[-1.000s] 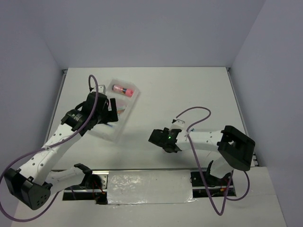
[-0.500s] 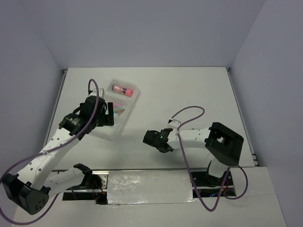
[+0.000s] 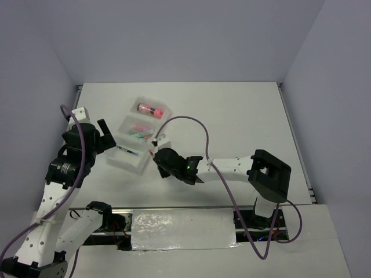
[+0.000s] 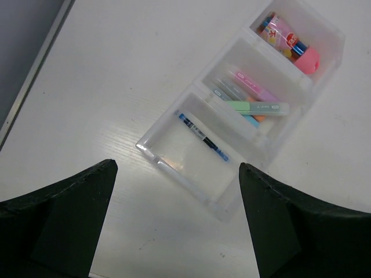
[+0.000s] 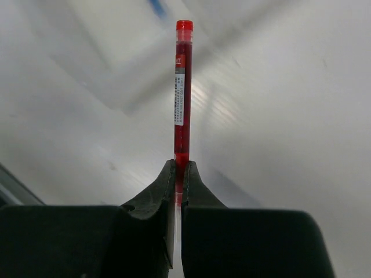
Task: Sort the stationery into containers
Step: Pick up the pen from the center of the board, then place the pen in the storage box.
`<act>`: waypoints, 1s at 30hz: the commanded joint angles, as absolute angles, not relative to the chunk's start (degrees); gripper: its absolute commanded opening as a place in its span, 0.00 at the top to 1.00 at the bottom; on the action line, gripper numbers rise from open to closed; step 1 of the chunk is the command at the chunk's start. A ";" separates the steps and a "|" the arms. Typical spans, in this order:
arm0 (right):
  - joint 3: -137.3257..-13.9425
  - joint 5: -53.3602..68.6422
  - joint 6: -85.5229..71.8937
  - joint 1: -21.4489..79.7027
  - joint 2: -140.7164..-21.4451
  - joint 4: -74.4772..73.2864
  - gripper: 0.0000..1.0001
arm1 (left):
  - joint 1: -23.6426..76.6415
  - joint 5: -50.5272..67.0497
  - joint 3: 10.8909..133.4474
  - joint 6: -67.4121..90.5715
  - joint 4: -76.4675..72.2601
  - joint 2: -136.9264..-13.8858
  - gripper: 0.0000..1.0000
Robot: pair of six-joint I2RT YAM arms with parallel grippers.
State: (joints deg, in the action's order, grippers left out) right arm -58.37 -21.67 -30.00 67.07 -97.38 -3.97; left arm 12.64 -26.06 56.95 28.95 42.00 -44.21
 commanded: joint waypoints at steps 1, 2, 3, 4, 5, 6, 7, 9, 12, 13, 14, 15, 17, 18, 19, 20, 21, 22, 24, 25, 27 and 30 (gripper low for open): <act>-67.39 -13.19 -13.29 67.24 -99.04 7.39 1.00 | 11.43 -26.54 55.90 29.71 39.81 -43.51 0.01; -69.76 -12.23 -10.23 67.15 -100.53 6.95 1.00 | 11.34 -26.80 55.81 29.62 39.99 -43.68 0.01; -74.57 -10.13 -8.80 66.89 -103.85 5.55 1.00 | 11.25 -26.98 55.90 29.62 40.16 -43.77 0.01; -77.14 -9.76 -6.09 66.97 -105.71 4.49 1.00 | 10.99 -27.07 55.90 29.53 40.17 -43.94 0.01; -79.78 -9.76 -5.11 66.80 -107.47 3.44 1.00 | 10.90 -27.24 55.90 29.53 40.17 -44.12 0.01; -84.42 -8.80 -4.58 66.10 -110.62 1.60 1.00 | 10.90 -27.16 55.81 29.44 40.17 -44.03 0.01; -86.38 -7.75 -3.44 65.48 -112.05 0.89 1.00 | 10.81 -27.07 55.81 29.44 40.17 -44.03 0.01; -91.46 -7.03 -2.55 64.69 -114.51 -0.34 1.00 | 10.72 -26.81 55.64 29.27 39.99 -43.77 0.01; -96.83 -5.89 -0.62 63.98 -118.21 -2.98 0.99 | 10.72 -26.19 55.37 29.09 39.64 -43.68 0.01; -97.90 -5.45 -0.62 63.46 -119.61 -3.34 0.98 | 10.72 -25.93 55.37 29.00 39.46 -43.77 0.01; -98.95 -5.19 -0.62 63.28 -120.14 -4.12 0.98 | 10.64 -25.75 55.37 28.92 39.38 -43.94 0.01; -100.97 -4.75 -0.62 63.11 -120.76 -4.57 0.97 | 10.63 -25.58 55.46 28.92 39.46 -44.03 0.01; -102.91 -3.26 -0.62 62.58 -122.34 -5.27 0.93 | 10.55 -25.49 55.46 28.92 39.46 -44.30 0.01; -103.53 -3.17 -0.62 62.58 -122.78 -5.45 0.87 | 10.55 -25.40 55.55 28.83 39.55 -44.30 0.01; -103.97 -2.90 -0.62 62.49 -123.74 -5.54 0.81 | 10.55 -25.40 55.55 28.74 39.55 -44.12 0.01; -105.02 -2.47 -0.88 62.49 -124.10 -5.89 0.70 | 10.46 -25.31 55.46 28.65 39.38 -44.12 0.01; -105.46 -2.11 -1.40 62.23 -124.36 -6.06 0.52 | 10.46 -25.23 55.37 28.65 39.29 -44.03 0.01; -105.73 -1.67 -1.84 62.14 -124.45 -5.98 0.46 | 10.46 -25.22 55.37 28.74 39.37 -43.86 0.01; -105.30 -0.79 -3.50 61.18 -123.49 -5.71 0.38 | 10.46 -24.79 55.28 28.65 39.11 -43.77 0.01; -104.51 -0.70 -4.12 60.91 -122.53 -5.28 0.37 | 10.46 -24.61 55.28 28.65 39.11 -43.94 0.01; -99.51 -0.35 -6.84 59.07 -117.97 -3.17 0.36 | 10.46 -24.17 55.46 28.48 39.02 -44.29 0.01; -90.29 -6.19 -13.41 55.12 -108.22 -2.54 0.36 | 10.46 -19.62 56.07 27.25 37.37 -45.44 0.01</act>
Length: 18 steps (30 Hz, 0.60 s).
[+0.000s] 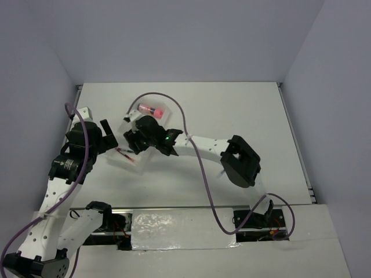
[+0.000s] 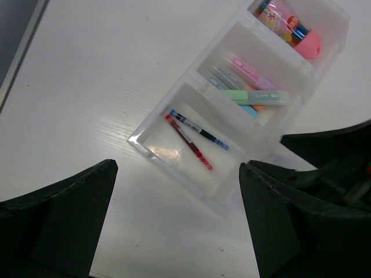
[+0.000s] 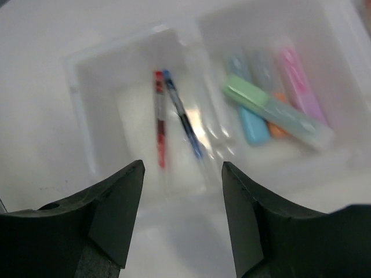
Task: Sort the stationery into containers
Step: Place the pen in the storage box, then pick up the pen from the center of the board.
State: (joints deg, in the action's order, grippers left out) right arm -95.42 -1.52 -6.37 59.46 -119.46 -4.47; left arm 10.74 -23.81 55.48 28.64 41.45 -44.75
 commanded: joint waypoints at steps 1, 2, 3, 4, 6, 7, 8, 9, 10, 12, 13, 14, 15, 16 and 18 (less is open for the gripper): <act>-87.65 -9.46 -16.32 53.63 -104.97 -3.77 0.36 | 10.46 -16.90 56.07 27.07 36.05 -46.48 0.01; -81.01 -12.19 -20.00 52.05 -101.29 -6.65 0.36 | 11.24 -10.70 56.51 27.33 35.08 -47.71 0.01; -76.86 -14.57 -27.26 48.03 -93.07 -8.25 0.36 | 12.47 -8.11 56.77 29.25 32.81 -49.20 0.01; -72.90 -19.64 -30.29 46.34 -88.55 -10.00 0.36 | 15.00 -6.61 57.04 30.40 31.48 -52.96 0.01; -62.35 -25.89 -36.44 42.39 -79.15 -17.03 0.33 | 28.16 -9.74 59.14 34.52 28.75 -57.98 0.01; -59.79 -32.11 -37.43 41.32 -70.31 -20.01 0.32 | 33.09 -11.23 60.02 35.24 25.09 -64.01 0.01; -56.37 -34.60 -38.14 40.18 -66.05 -26.30 0.27 | 40.62 -12.56 62.47 35.94 23.40 -67.55 0.01; -55.56 -36.98 -39.54 39.64 -62.26 -29.93 0.23 | 42.87 -11.00 63.97 35.77 21.55 -71.16 0.01; -54.94 -40.40 -39.90 38.51 -54.92 -36.32 0.22 | 46.20 -6.98 66.33 35.08 15.62 -78.06 0.01; -55.54 -42.88 -39.90 37.97 -44.98 -43.81 0.22 | 49.29 -5.20 71.15 30.79 8.92 -88.18 0.01; -55.55 -42.89 -39.55 37.88 -41.95 -43.86 0.22 | 50.96 -5.53 71.19 29.80 8.88 -91.81 0.01; -56.24 -42.80 -39.20 37.88 -39.14 -47.42 0.21 | 53.76 -5.36 77.46 26.92 10.36 -95.59 0.01; -56.77 -42.80 -39.03 37.79 -36.68 -49.03 0.20 | 55.01 -5.27 81.00 25.15 11.15 -99.02 0.01; -57.56 -42.72 -39.20 37.88 -34.39 -52.00 0.18 | 56.59 -6.49 86.52 23.83 12.12 -105.14 0.03; -58.01 -41.49 -38.41 37.88 -29.63 -53.78 0.14 | 60.02 -9.48 88.76 19.37 10.47 -110.88 0.02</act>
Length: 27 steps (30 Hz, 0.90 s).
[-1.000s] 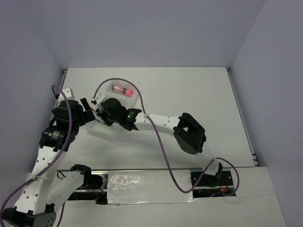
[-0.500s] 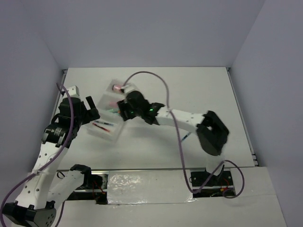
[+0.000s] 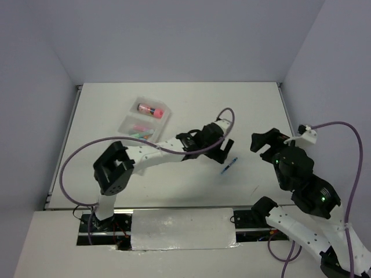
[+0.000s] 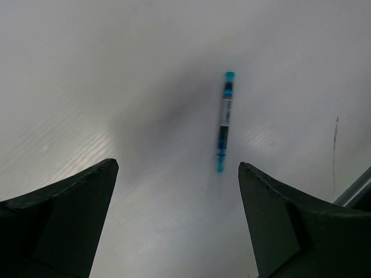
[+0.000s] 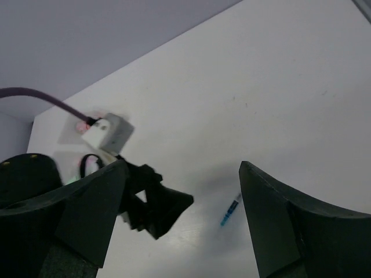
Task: Sort the stationery into containers
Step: Pick up the pen from the center of the board.
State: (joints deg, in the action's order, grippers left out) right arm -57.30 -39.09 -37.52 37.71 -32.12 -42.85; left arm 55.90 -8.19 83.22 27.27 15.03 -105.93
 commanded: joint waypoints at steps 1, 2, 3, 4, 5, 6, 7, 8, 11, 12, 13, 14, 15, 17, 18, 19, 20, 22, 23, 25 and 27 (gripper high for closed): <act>-58.27 -41.31 -38.23 37.88 -28.75 -54.83 0.14 | 60.64 -10.10 89.38 18.99 10.02 -112.48 0.02; -58.97 -41.13 -38.23 37.88 -27.96 -57.19 0.12 | 60.82 -9.24 92.00 18.38 10.98 -114.33 0.02; -59.32 -41.13 -38.15 37.88 -27.78 -58.35 0.12 | 60.91 -8.27 93.15 18.11 11.07 -117.22 0.03; -59.76 -41.05 -38.14 37.88 -27.69 -59.40 0.12 | 61.00 -7.48 94.38 17.93 10.81 -118.55 0.03; -59.85 -40.87 -37.71 37.97 -27.34 -60.46 0.12 | 61.17 -6.60 94.83 17.49 10.29 -119.70 0.04; -59.85 -40.87 -37.36 37.88 -27.07 -60.64 0.12 | 61.26 -6.33 95.53 17.66 10.46 -122.14 0.05; -60.03 -40.61 -37.01 37.88 -26.72 -60.56 0.12 | 61.35 -6.50 97.63 17.93 11.16 -123.47 0.07; -60.12 -40.43 -36.39 37.88 -26.46 -60.47 0.12 | 61.61 -6.24 98.78 17.84 12.12 -124.97 0.09; -60.64 -40.34 -35.77 37.79 -25.49 -60.38 0.12 | 62.66 -9.22 101.16 17.67 13.97 -129.19 0.14; -60.99 -40.78 -35.77 37.79 -25.40 -60.47 0.12 | 62.75 -9.66 101.42 17.75 14.32 -130.59 0.18; -61.08 -40.69 -35.60 37.97 -25.49 -60.47 0.12 | 62.84 -9.93 102.12 17.84 14.76 -131.21 0.21; -61.26 -40.61 -35.25 37.88 -25.58 -60.38 0.12 | 62.93 -10.11 102.30 17.75 15.20 -131.74 0.23; -61.35 -40.43 -35.07 37.88 -25.66 -60.38 0.12 | 63.02 -10.54 102.48 17.75 15.38 -132.44 0.26; -61.35 -40.17 -34.72 37.88 -25.66 -59.77 0.12 | 63.37 -10.02 102.04 17.32 15.47 -132.80 0.29; -61.26 -40.08 -34.54 37.88 -25.66 -59.68 0.12 | 63.54 -10.19 101.87 17.23 15.38 -133.06 0.37; -61.09 -40.17 -34.54 37.88 -25.58 -59.33 0.12 | 63.72 -10.28 101.78 16.97 15.38 -133.24 0.46; -61.00 -40.08 -34.45 37.88 -25.58 -59.07 0.12 | 64.16 -10.63 101.86 16.61 15.82 -133.50 0.54; -60.65 -39.99 -34.37 37.88 -25.49 -58.01 0.12 | 64.51 -12.65 102.39 16.52 16.69 -134.21 0.82; -60.73 -39.82 -34.10 37.88 -25.49 -57.66 0.12 | 64.60 -12.40 102.31 16.70 16.96 -134.12 0.89; -60.56 -39.55 -33.75 37.88 -25.84 -56.78 0.12 | 64.51 -12.74 101.08 17.40 16.79 -133.07 0.96; -60.38 -39.20 -33.49 37.88 -26.28 -55.38 0.11 | 64.34 -15.62 100.29 18.19 18.19 -131.06 1.00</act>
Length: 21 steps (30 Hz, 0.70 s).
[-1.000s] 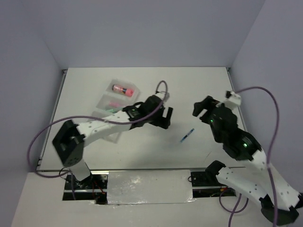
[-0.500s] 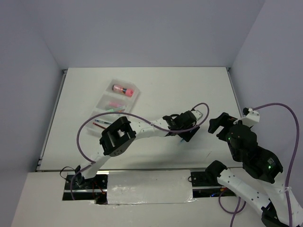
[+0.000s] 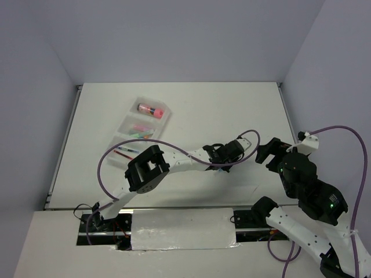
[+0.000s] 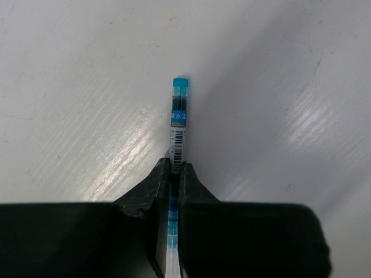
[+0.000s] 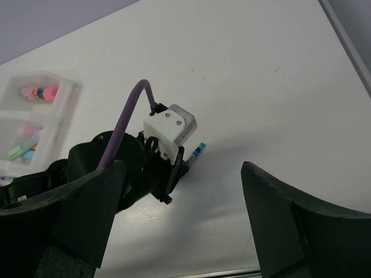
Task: Sort the stationery into containers
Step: Pick up the pen from the center of the board, then place the pen in the storage box.
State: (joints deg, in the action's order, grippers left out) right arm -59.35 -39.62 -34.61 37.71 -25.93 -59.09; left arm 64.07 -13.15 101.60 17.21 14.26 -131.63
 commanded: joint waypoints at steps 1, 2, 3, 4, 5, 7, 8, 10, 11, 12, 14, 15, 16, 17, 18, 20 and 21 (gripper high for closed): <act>-60.21 -38.94 -32.96 37.88 -26.54 -54.76 0.11 | 63.64 -16.78 99.85 19.41 18.98 -130.00 1.00; -60.12 -37.89 -32.70 37.88 -27.24 -54.06 0.12 | 63.02 -17.92 99.41 20.38 20.46 -126.94 1.00; -59.60 -37.27 -32.43 37.88 -27.77 -52.49 0.11 | 62.23 -21.15 97.75 21.70 21.26 -124.91 1.00; -59.33 -36.48 -31.65 37.88 -28.38 -51.51 0.11 | 59.96 -23.01 96.52 25.19 22.14 -122.72 1.00; -58.46 -34.73 -31.29 37.79 -29.61 -50.46 0.11 | 58.38 -24.77 93.28 27.23 23.98 -117.30 1.00; -57.49 -32.62 -29.80 37.79 -31.19 -47.38 0.12 | 52.23 -29.17 88.88 34.76 25.48 -111.12 1.00; -57.05 -31.65 -29.45 37.88 -32.94 -46.33 0.12 | 49.42 -29.79 86.25 36.98 25.84 -104.57 1.00; -55.64 -28.40 -28.13 37.97 -34.79 -43.25 0.12 | 40.98 -31.11 77.72 43.31 26.63 -94.98 1.00; -54.76 -26.30 -27.69 37.97 -36.63 -41.33 0.12 | 38.09 -31.55 72.39 45.07 26.80 -92.14 1.00; -54.49 -25.24 -27.08 37.97 -37.52 -40.53 0.12 | 32.92 -31.73 69.99 47.61 26.63 -89.15 1.00; -54.14 -24.00 -26.54 37.97 -39.54 -38.95 0.12 | 28.32 -31.20 64.02 48.77 26.02 -82.02 1.00; -54.14 -23.12 -26.02 37.97 -41.29 -38.59 0.12 | 24.82 -31.46 62.94 50.08 26.54 -80.26 1.00; -54.23 -22.85 -25.93 38.06 -42.00 -38.24 0.12 | 23.22 -32.16 61.97 50.97 27.41 -78.94 1.00; -54.32 -22.68 -25.58 38.14 -42.62 -37.62 0.12 | 20.51 -32.43 60.83 51.59 28.20 -77.36 1.00; -54.40 -22.07 -25.49 38.23 -43.67 -37.18 0.12 | 19.17 -32.61 60.30 52.81 29.26 -76.91 1.00; -54.84 -21.45 -25.23 38.23 -44.38 -36.65 0.12 | 16.89 -32.00 58.11 53.35 28.66 -75.85 1.00; -54.93 -21.18 -24.96 38.23 -44.82 -36.39 0.12 | 15.48 -31.82 57.31 53.96 28.22 -75.50 1.00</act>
State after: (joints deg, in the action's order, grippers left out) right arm -53.98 -23.09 -26.79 37.74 -44.73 -41.10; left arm 17.63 -32.34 60.20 49.76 26.41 -75.02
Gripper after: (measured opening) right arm 0.884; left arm 0.165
